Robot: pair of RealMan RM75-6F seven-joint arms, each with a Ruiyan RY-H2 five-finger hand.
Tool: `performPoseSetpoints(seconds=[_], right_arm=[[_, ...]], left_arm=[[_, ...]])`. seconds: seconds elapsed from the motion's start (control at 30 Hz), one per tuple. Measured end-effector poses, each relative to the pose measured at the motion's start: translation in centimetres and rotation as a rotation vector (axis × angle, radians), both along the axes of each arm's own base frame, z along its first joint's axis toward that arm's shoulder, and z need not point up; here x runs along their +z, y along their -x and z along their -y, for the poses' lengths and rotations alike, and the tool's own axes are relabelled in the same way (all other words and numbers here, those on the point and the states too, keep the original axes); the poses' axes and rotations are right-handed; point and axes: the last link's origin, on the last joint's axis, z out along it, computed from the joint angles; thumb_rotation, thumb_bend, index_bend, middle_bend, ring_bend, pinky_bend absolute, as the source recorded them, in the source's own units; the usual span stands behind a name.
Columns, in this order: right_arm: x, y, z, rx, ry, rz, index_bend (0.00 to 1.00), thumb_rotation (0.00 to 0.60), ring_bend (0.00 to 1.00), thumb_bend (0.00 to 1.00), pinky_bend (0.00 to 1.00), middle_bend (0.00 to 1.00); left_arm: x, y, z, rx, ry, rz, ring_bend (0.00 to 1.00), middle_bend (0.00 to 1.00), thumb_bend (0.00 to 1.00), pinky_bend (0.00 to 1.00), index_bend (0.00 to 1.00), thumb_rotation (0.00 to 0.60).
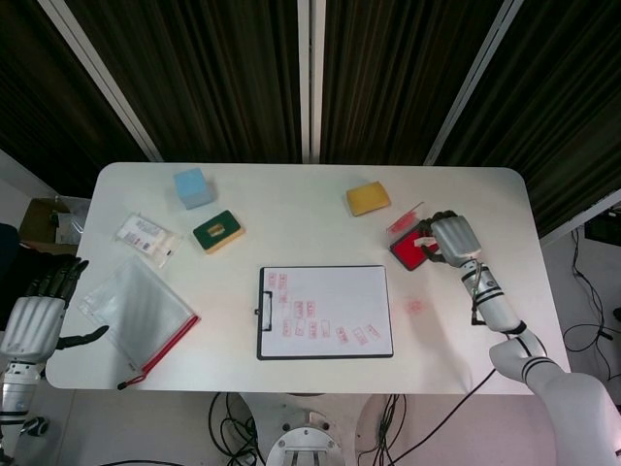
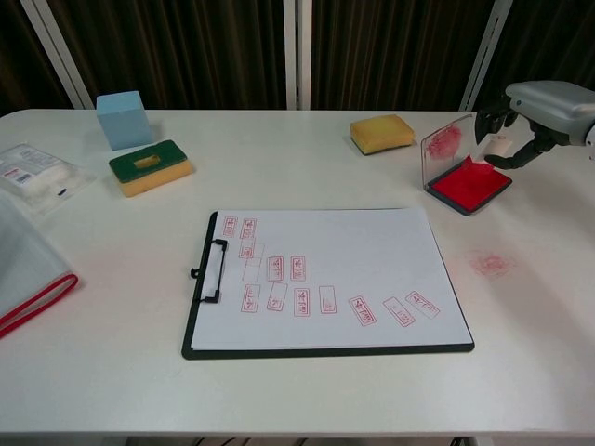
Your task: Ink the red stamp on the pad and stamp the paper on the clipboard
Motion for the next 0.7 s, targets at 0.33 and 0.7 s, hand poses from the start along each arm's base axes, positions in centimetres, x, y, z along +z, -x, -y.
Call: performPoseSetpoints(seconds=[0.33, 0.7], right_arm=[[1.0, -1.7, -2.4, 0.064, -0.103, 0.014, 0.72, 0.6, 0.84, 0.36, 1.0, 0.62], [-2.5, -9.0, -6.0, 0.284, -0.346, -0.044, 0.74, 0.6, 0.85, 0.36, 1.0, 0.63]], left_arm=[[0.0, -0.1, 0.3, -0.003, -0.009, 0.005, 0.1, 0.06, 0.09, 0.18, 0.04, 0.429], [0.7, 0.3, 0.9, 0.011, -0.035, 0.013, 0.1, 0.06, 0.09, 0.18, 0.04, 0.431]])
